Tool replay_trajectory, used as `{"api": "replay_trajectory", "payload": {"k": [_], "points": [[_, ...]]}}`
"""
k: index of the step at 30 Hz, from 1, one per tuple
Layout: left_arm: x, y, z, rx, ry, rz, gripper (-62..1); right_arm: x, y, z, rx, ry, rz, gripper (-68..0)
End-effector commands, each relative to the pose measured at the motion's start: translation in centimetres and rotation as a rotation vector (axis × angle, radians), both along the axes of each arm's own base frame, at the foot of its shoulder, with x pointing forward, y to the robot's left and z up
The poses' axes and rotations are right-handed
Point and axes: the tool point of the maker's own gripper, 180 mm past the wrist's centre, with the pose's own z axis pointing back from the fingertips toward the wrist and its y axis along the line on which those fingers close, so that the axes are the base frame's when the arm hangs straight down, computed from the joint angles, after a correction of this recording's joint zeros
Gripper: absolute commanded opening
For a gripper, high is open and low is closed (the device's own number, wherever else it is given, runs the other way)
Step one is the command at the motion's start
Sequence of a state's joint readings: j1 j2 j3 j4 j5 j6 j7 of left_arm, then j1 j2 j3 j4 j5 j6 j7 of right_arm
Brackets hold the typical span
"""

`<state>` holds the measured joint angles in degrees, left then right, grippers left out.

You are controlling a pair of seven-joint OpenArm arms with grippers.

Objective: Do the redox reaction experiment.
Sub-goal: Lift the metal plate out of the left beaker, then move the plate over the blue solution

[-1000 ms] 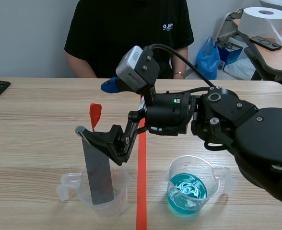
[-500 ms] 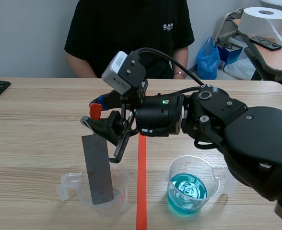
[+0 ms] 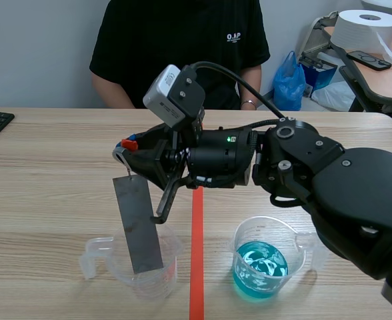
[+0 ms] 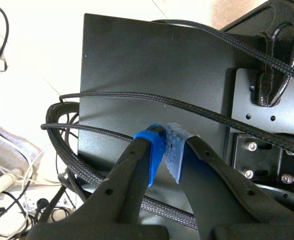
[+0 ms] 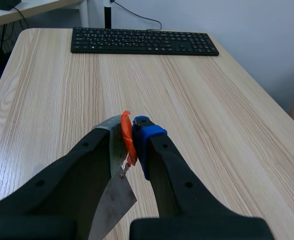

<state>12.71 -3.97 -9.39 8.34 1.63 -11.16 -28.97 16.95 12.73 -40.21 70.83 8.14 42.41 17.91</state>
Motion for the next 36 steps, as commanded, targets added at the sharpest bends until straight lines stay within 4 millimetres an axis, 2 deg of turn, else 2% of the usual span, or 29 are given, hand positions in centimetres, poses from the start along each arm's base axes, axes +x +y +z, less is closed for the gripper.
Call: {"api": "replay_trajectory", "payload": {"k": [1, 10, 17, 28, 36], "points": [[-0.1, 0.2, 0.2, 0.003, -0.01, 0.002, -58.2, 0.2, 0.3, 2.1, 0.037, -0.044, 0.016, -66.9], [-0.1, 0.2, 0.2, 0.003, -0.01, 0.002, -58.2, -1.0, -0.1, 5.3, 0.032, -0.158, 0.054, -66.9], [-0.1, 0.2, 0.2, 0.003, -0.01, 0.002, -58.2, -3.2, -0.9, 7.7, 0.017, -0.241, 0.095, -66.9], [-0.1, 0.2, 0.2, 0.003, -0.01, 0.002, -58.2, -6.3, -1.9, 11.6, 0.051, -0.21, 0.154, -66.9], [-0.1, 0.2, 0.2, 0.003, -0.01, 0.002, -58.2, -8.7, -2.6, 12.8, -0.002, -0.168, 0.207, -66.8]]}}
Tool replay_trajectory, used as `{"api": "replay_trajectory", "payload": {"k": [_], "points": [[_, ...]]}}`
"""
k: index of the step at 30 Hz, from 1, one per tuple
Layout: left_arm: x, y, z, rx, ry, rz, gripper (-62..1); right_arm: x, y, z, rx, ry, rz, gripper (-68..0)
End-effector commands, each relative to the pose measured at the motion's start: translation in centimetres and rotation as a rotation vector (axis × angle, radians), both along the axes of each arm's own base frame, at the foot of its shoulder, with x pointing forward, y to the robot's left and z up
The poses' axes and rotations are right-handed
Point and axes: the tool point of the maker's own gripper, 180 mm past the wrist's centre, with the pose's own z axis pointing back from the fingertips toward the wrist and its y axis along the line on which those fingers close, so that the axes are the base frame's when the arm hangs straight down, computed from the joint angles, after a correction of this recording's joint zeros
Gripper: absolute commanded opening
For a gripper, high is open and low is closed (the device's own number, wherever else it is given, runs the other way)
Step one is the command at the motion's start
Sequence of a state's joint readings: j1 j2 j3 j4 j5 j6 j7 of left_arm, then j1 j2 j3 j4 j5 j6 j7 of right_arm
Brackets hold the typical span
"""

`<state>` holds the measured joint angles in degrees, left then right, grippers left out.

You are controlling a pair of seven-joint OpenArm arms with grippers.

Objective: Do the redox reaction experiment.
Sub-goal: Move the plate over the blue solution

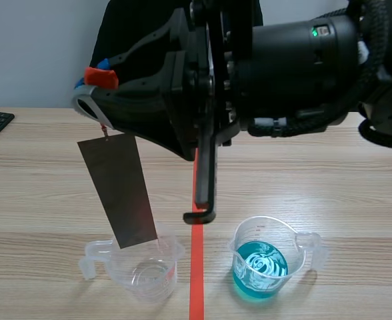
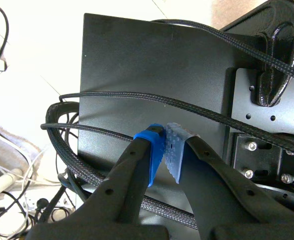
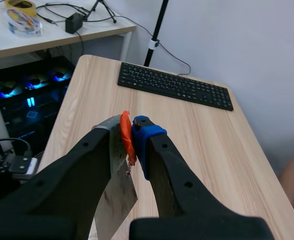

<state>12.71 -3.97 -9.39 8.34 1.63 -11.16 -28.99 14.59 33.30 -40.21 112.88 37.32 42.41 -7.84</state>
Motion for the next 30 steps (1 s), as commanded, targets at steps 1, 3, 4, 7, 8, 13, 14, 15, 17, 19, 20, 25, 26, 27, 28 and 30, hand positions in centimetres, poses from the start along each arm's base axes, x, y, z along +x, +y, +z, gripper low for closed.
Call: {"api": "replay_trajectory", "payload": {"k": [1, 3, 4, 7, 8, 13, 14, 15, 17, 19, 20, 25, 26, 27, 28, 30], "points": [[-0.1, 0.2, 0.2, 0.003, -0.01, 0.002, -58.2, -0.2, -0.3, 1.0, 0.011, -0.01, 0.015, -66.8], [-0.1, 0.2, 0.2, 0.003, -0.01, 0.002, -58.2, -0.2, -0.7, 1.6, 0.012, 0.003, 0.001, -66.8], [-0.1, 0.2, 0.2, 0.003, -0.01, 0.002, -58.2, -0.2, -0.9, 1.9, 0.014, 0.006, -0.001, -66.8], [-0.1, 0.2, 0.2, 0.003, -0.01, 0.002, -58.2, -0.4, -1.7, 2.6, 0.014, 0.017, -0.003, -66.8], [-0.1, 0.2, 0.2, 0.003, -0.01, 0.002, -58.2, -0.3, -2.1, 2.8, 0.012, 0.024, -0.005, -66.8], [-0.1, 0.2, 0.2, 0.003, -0.01, 0.002, -58.2, 0.7, -3.8, 3.4, 0.009, 0.063, -0.051, -66.8], [-0.1, 0.2, 0.2, 0.003, -0.01, 0.002, -58.2, 0.8, -4.2, 3.5, 0.003, 0.065, -0.059, -66.8], [-0.1, 0.2, 0.2, 0.003, -0.01, 0.002, -58.2, 1.0, -4.5, 3.5, -0.003, 0.068, -0.065, -66.8], [-0.1, 0.2, 0.2, 0.003, -0.01, 0.002, -58.2, 1.2, -5.2, 3.6, -0.013, 0.077, -0.075, -66.8], [-0.1, 0.2, 0.2, 0.003, -0.01, 0.002, -58.2, 1.4, -5.8, 3.6, -0.029, 0.082, -0.085, -66.8], [-0.1, 0.2, 0.2, 0.003, -0.01, 0.002, -58.2, 1.4, -6.1, 3.6, -0.036, 0.085, -0.09, -66.8], [-0.1, 0.2, 0.2, 0.003, -0.01, 0.002, -58.2, 1.6, -7.4, 3.0, -0.059, 0.107, -0.119, -66.8], [-0.1, 0.2, 0.2, 0.003, -0.01, 0.002, -58.2, 1.6, -7.6, 2.9, -0.063, 0.11, -0.126, -66.8], [-0.1, 0.2, 0.2, 0.003, -0.01, 0.002, -58.2, 1.7, -7.8, 2.8, -0.066, 0.111, -0.133, -66.8], [-0.1, 0.2, 0.2, 0.003, -0.01, 0.002, -58.2, 1.8, -8.0, 2.7, -0.068, 0.112, -0.141, -66.8], [-0.1, 0.2, 0.2, 0.003, -0.01, 0.002, -58.2, 2.0, -8.4, 2.5, -0.074, 0.115, -0.159, -66.8]]}}
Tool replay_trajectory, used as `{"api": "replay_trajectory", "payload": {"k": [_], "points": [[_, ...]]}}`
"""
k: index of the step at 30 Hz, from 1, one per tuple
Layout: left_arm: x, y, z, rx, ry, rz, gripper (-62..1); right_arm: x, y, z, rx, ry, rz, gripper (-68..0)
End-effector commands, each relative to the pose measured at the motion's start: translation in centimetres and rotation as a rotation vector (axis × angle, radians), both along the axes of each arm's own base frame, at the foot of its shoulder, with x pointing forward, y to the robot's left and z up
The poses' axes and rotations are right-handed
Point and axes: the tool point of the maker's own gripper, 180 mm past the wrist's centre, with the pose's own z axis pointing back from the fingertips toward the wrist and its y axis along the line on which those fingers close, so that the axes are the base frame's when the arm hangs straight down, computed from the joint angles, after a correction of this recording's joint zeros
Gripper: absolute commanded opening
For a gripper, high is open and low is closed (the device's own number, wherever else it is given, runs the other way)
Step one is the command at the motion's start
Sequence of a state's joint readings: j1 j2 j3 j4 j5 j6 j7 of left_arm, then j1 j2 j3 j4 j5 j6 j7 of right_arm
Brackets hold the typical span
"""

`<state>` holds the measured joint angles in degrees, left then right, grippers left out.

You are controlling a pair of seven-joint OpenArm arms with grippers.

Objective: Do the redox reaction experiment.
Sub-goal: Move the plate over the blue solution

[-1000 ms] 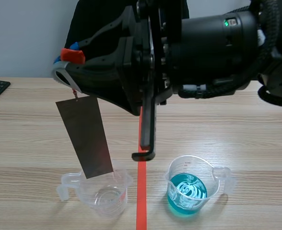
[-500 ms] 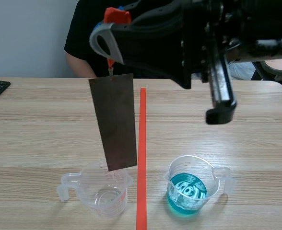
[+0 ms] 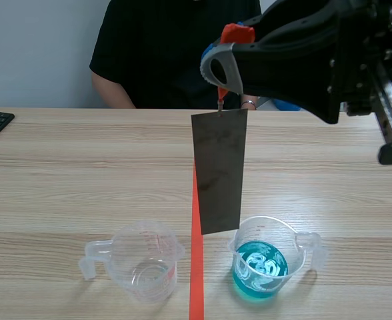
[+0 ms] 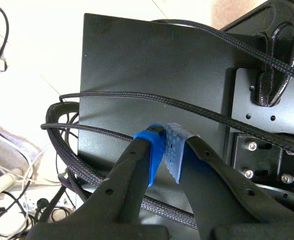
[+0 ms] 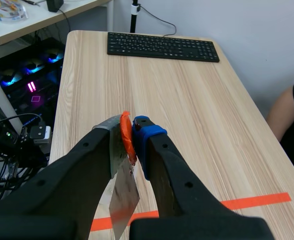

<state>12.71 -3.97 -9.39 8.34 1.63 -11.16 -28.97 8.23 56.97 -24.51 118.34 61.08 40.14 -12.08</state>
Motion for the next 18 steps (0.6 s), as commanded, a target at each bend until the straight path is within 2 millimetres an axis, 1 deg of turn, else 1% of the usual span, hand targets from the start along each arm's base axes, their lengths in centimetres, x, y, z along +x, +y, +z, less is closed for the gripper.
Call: {"api": "replay_trajectory", "payload": {"k": [1, 11, 18], "points": [[-0.1, 0.2, 0.2, 0.003, -0.01, 0.002, -58.2, 0.3, -0.3, 0.8, 0.021, -0.013, -0.015, -66.8], [-0.1, 0.2, 0.2, 0.003, -0.01, 0.002, -58.2, 0.9, -2.5, -0.8, -0.031, 0.01, -0.106, -66.9], [-0.1, 0.2, 0.2, 0.003, -0.01, 0.002, -58.2, 0.9, -3.8, -1.7, -0.071, 0.012, -0.141, -66.8]]}}
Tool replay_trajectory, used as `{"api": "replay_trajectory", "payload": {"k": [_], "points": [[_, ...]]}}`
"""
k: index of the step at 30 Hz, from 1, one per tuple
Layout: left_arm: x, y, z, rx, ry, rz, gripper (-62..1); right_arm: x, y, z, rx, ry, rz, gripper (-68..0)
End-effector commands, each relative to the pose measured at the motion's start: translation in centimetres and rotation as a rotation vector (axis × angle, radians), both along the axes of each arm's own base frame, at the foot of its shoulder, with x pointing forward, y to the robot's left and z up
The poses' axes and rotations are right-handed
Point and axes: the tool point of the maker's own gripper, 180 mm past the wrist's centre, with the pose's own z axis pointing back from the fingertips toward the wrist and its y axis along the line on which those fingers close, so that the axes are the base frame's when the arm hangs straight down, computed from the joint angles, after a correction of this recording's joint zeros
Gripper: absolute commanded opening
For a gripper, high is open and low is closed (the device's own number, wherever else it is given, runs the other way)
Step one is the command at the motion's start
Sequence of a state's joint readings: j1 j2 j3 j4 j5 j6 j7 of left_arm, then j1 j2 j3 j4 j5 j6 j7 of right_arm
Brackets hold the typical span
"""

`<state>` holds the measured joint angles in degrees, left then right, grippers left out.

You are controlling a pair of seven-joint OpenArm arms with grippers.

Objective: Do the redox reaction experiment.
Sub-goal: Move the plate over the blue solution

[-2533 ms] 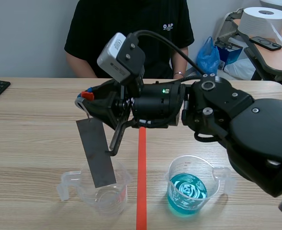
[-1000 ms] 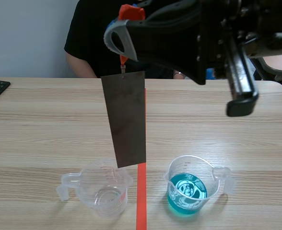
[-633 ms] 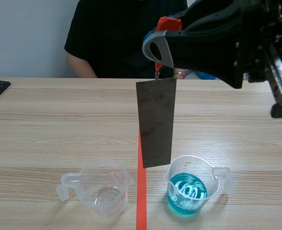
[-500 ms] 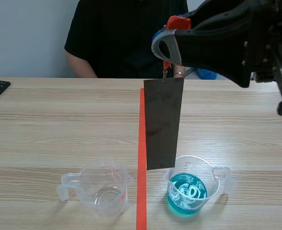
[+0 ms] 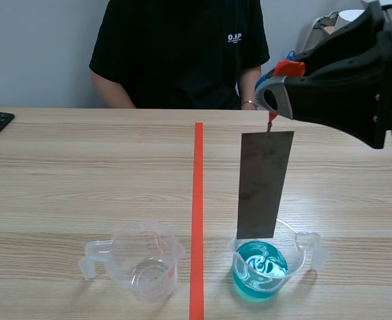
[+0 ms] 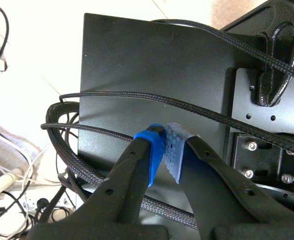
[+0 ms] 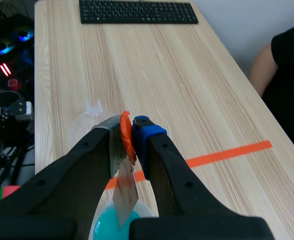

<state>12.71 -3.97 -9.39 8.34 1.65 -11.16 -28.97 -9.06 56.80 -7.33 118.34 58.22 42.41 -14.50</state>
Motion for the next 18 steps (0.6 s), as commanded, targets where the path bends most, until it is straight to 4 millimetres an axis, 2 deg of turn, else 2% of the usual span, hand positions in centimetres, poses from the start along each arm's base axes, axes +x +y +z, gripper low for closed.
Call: {"api": "replay_trajectory", "payload": {"k": [1, 11, 18], "points": [[-0.1, 0.2, 0.2, 0.003, -0.01, 0.002, -58.2, 0.4, -0.2, 0.8, 0.017, -0.022, -0.014, -66.9], [-0.1, 0.2, 0.2, 0.003, -0.01, 0.002, -58.2, 1.0, -2.0, 0.6, -0.023, -0.044, -0.074, -66.9], [-0.1, 0.2, 0.2, 0.003, -0.01, 0.002, -58.2, 1.1, -2.2, 0.6, -0.032, -0.048, -0.081, -66.9]]}}
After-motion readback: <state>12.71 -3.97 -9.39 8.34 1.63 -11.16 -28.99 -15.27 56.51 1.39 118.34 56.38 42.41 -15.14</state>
